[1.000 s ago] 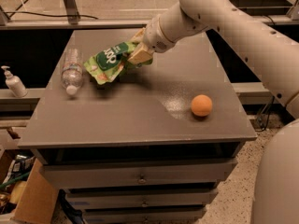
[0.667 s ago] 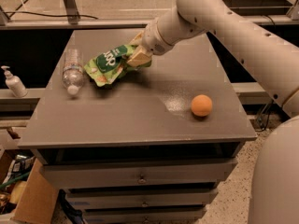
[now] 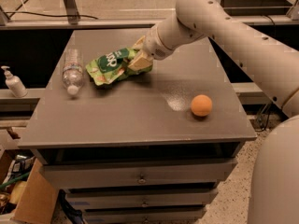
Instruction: Move green rice chip bag near water bottle
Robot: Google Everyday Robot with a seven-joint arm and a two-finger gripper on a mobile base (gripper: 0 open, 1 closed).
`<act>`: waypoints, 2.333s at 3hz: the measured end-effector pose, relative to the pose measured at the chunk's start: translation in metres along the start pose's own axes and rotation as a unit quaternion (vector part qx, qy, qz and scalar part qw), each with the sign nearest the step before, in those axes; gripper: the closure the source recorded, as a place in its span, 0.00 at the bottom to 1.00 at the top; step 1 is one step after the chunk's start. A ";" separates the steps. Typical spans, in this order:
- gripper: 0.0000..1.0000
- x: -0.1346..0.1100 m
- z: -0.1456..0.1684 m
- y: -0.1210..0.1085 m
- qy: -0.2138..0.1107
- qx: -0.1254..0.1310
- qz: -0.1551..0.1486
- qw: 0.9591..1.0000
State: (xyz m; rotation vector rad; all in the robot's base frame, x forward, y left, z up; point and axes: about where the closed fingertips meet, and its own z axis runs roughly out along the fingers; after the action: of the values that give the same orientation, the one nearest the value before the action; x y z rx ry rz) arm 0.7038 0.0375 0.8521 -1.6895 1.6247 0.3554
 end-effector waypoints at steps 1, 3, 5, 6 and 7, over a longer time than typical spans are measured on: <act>0.58 0.009 0.001 0.003 0.009 -0.001 0.008 1.000; 0.13 0.017 0.000 0.007 0.019 -0.004 0.014 1.000; 0.00 0.015 0.002 0.010 0.021 -0.013 0.011 1.000; 0.00 0.008 0.002 0.010 0.014 -0.021 0.007 1.000; 0.00 -0.001 -0.004 0.007 -0.006 -0.024 0.015 1.000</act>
Offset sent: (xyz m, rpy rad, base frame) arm -0.0043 -0.0190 -0.0111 -0.0314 0.0256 -0.0413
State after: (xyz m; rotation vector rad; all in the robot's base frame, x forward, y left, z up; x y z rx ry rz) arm 0.6954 0.0363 0.8534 -1.6961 1.6468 0.4214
